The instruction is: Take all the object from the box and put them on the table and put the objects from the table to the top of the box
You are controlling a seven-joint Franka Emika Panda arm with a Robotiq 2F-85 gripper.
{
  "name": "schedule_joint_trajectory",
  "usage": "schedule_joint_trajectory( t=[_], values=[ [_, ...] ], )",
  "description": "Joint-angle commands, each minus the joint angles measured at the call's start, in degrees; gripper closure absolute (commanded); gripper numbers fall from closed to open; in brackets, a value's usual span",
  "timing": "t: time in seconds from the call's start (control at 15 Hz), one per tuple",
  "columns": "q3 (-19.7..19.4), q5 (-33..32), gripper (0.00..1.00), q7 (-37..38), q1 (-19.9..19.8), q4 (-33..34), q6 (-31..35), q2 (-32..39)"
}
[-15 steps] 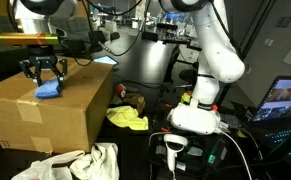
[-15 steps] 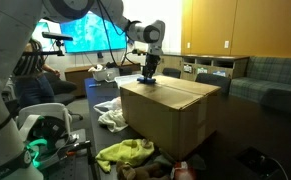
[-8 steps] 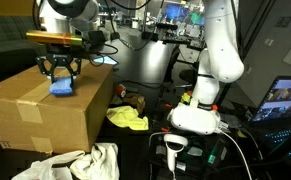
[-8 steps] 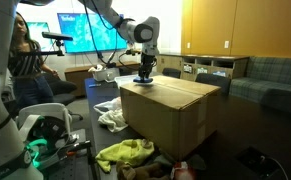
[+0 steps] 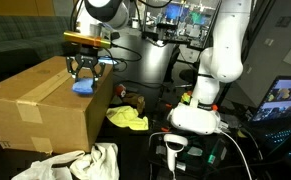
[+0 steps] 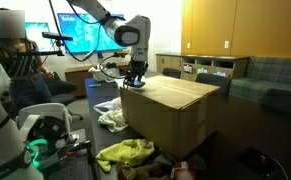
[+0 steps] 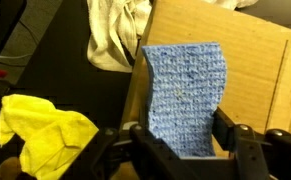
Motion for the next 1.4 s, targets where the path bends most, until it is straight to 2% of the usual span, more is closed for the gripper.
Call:
schedule_joint_trajectory(
  t=[0.0,0.33,0.6,0.67,0.87,1.33],
  values=[
    [1.1,7.9,0.62,-3.2,-1.5,-14.6,7.8,-11.5],
    [0.1,14.5,0.62,-8.7,-2.2,-31.1,11.7,-25.2],
    [-1.8,15.2,0.62,-11.8,-5.0,-38.0,11.3,-31.9],
    [-2.6,13.8,0.62,-11.9,-6.7,-34.2,10.7,-28.7],
    [-4.9,14.0,0.62,-14.3,-9.9,-34.7,11.9,-28.9],
    [-10.7,10.9,0.62,-12.5,-20.1,-26.2,11.4,-17.1]
  ],
)
